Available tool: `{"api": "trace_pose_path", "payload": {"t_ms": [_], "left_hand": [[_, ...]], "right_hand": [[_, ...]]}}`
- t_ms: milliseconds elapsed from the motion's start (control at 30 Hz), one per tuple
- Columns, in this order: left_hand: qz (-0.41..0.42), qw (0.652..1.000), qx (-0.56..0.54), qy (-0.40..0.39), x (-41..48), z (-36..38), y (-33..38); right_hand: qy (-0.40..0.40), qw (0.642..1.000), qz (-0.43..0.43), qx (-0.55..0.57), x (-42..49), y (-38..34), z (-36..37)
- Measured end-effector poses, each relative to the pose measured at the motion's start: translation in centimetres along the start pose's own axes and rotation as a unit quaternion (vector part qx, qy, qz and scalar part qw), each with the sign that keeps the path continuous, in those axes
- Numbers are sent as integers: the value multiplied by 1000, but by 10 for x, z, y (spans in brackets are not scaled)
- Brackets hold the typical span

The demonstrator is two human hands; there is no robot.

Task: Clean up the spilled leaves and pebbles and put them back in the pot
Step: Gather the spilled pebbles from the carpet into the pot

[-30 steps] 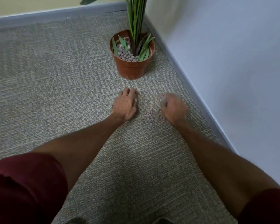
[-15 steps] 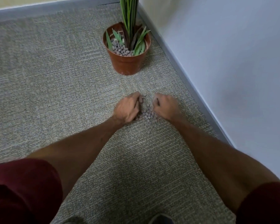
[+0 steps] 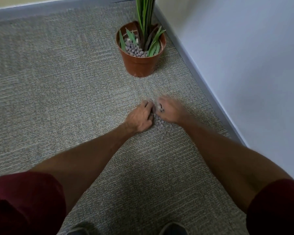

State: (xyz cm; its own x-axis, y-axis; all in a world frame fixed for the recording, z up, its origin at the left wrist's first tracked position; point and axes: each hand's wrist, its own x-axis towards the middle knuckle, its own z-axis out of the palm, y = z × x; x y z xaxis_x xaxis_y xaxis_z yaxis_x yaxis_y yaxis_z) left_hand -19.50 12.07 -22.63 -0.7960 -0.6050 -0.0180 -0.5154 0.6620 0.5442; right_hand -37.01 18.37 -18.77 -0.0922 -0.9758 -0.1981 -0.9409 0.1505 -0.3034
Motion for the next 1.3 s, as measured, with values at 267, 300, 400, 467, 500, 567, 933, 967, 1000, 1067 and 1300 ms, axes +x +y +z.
{"api": "trace_pose_path", "payload": {"t_ms": [267,300,400,467,500,567,933,967,1000,1067,1300], "left_hand": [[68,998,13,-8,-33,0,13],[58,998,16,6,-35,-3,14],[25,998,60,-12,-41,-10,13],[13,994,90,-56,-42,-14,12],[10,993,93,-76,-42,-15,14],[9,991,83,-103,-41,-17,17],[25,996,23,-88,-43,-2,32],[20,996,20,-88,-43,-3,31],[20,996,19,-88,-43,-4,30],[25,996,8,-83,-43,-7,28],[-23,996,-34,-74,-45,-14,25]], "right_hand": [[-11,999,-43,28,-53,7,-13],[5,999,-25,26,-57,12,-18],[-43,998,30,17,-71,30,-25],[-124,990,54,39,-81,31,-21],[-145,986,64,47,-84,28,-16],[-143,986,74,49,-89,20,-2],[-92,991,13,100,-75,-3,11],[-86,991,12,100,-75,-2,10],[-78,992,11,100,-75,-1,9],[-63,993,4,95,-76,-2,6],[-10,988,-25,150,-86,-6,-19]]}}
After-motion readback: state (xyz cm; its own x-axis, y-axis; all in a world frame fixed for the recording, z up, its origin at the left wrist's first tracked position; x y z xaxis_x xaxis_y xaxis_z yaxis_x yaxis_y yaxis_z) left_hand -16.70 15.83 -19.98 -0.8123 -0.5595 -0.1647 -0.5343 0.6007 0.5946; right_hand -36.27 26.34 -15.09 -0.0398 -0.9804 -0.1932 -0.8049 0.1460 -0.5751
